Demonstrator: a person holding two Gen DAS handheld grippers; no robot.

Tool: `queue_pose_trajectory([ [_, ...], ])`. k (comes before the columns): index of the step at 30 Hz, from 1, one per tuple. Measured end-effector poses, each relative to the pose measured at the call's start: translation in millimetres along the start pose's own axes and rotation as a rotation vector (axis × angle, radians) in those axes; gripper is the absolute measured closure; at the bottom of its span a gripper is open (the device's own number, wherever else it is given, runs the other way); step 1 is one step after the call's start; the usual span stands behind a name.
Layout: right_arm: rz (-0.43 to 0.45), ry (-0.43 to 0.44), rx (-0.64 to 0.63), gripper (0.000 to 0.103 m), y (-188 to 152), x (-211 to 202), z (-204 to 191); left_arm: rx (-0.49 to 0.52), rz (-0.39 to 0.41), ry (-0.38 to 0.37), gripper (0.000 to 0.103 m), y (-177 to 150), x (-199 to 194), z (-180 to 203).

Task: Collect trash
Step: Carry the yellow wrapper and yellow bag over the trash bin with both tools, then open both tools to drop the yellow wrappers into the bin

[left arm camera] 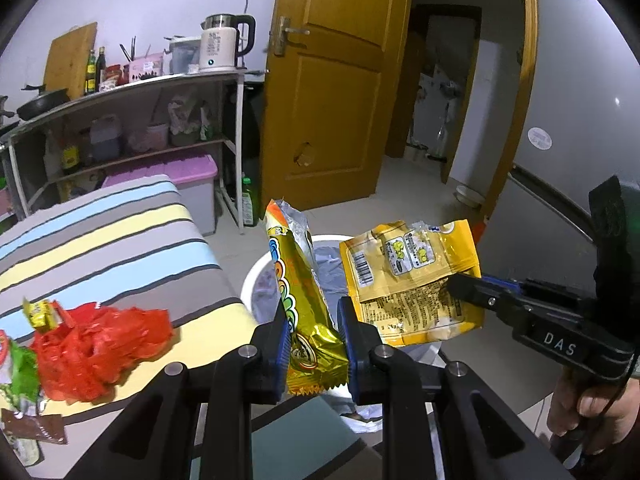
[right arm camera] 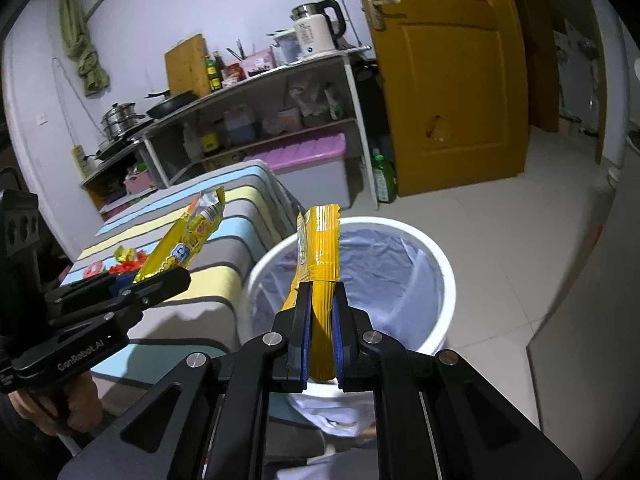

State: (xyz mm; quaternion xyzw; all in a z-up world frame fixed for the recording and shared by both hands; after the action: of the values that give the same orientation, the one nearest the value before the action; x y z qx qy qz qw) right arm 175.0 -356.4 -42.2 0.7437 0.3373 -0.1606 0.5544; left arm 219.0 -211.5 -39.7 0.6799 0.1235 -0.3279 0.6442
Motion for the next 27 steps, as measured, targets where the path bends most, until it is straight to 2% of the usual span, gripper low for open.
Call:
queue_pose_trajectory([
  [12, -0.073, -0.053, 0.042, 0.09, -9.9, 29.0, 30.3, 0.028, -0.057, -0.029, 0.08, -2.0, 33.6, 13.6],
  [14, -0.081, -0.059, 0.04, 0.089, -12.0, 31.8, 32.8, 0.022, -0.069, -0.028, 0.075, -2.9, 39.2, 12.4],
  [15, -0.087, -0.062, 0.039, 0.087, -13.3, 34.1, 33.8, 0.018, -0.074, -0.031, 0.072, -3.6, 41.1, 11.4],
  [19, -0.086, -0.06, 0.037, 0.073, -15.1, 35.2, 36.0, 0.002, -0.08, -0.033, 0.071, -5.6, 43.8, 8.2],
  [27, -0.06, -0.05, 0.001, 0.072, -10.5, 24.6, 23.1, -0.016, -0.046, -0.04, 0.071, -2.5, 28.3, 1.2],
])
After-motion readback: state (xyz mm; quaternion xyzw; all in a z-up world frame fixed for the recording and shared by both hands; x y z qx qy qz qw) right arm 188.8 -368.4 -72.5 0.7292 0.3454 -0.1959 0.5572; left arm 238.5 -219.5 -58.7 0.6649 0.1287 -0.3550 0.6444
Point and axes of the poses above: each gripper's, at about its wrist camera, not at the fingertips, and x roughly the way its jaws point, z to its right, y to its top, the point moved 6 cm from there along x, roughly the way its jaws point, and after that the axes turned 8 degrees about y, right-handed, at the moved point
